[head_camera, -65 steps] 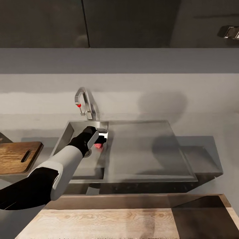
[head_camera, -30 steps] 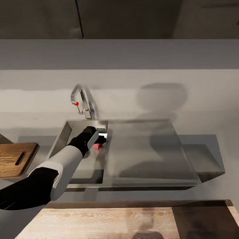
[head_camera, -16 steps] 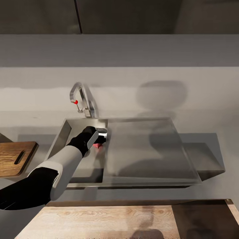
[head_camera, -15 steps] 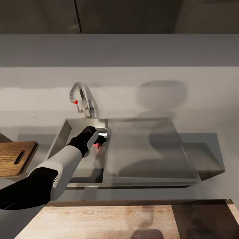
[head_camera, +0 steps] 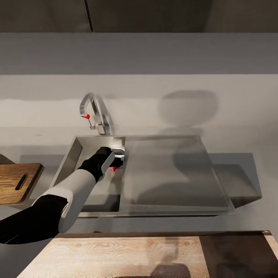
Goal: In the kitchen, take the Vidalia onion out of the sink, dice it on the chopping board with the paring knife, put the diced onion into the bowl on the countertop, then place both the paring knife and the chopping board into the sink.
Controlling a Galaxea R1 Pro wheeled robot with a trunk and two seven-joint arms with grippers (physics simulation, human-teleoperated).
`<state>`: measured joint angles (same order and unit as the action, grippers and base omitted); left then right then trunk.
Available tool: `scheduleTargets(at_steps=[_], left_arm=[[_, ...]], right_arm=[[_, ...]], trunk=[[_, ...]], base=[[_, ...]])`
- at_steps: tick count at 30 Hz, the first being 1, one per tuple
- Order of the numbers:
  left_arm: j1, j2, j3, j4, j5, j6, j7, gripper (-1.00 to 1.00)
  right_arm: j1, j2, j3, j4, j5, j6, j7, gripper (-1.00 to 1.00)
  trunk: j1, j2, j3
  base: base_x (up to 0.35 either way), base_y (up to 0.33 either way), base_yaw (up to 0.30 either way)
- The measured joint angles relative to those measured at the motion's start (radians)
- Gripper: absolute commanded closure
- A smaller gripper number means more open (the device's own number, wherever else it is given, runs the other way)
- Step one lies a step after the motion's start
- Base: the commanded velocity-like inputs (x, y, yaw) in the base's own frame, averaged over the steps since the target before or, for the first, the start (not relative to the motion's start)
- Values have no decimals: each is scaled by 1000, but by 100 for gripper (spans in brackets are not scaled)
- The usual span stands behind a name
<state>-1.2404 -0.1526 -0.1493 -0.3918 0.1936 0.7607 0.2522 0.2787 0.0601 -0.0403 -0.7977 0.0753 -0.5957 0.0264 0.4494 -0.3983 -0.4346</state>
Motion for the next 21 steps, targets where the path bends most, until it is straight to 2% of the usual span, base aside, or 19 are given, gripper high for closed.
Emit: scheduleTargets(at_steps=[12, 21], left_arm=[[0, 0, 0, -1, 0, 0, 0, -100], [0, 0, 0, -3, 0, 0, 1, -100]], right_arm=[[0, 0, 0, 0, 0, 0, 0, -100], [0, -1, 0, 0, 1, -1, 7, -100]], trunk=[[0, 0, -15], [0, 0, -17]], base=[[0, 0, 0], [0, 0, 0]])
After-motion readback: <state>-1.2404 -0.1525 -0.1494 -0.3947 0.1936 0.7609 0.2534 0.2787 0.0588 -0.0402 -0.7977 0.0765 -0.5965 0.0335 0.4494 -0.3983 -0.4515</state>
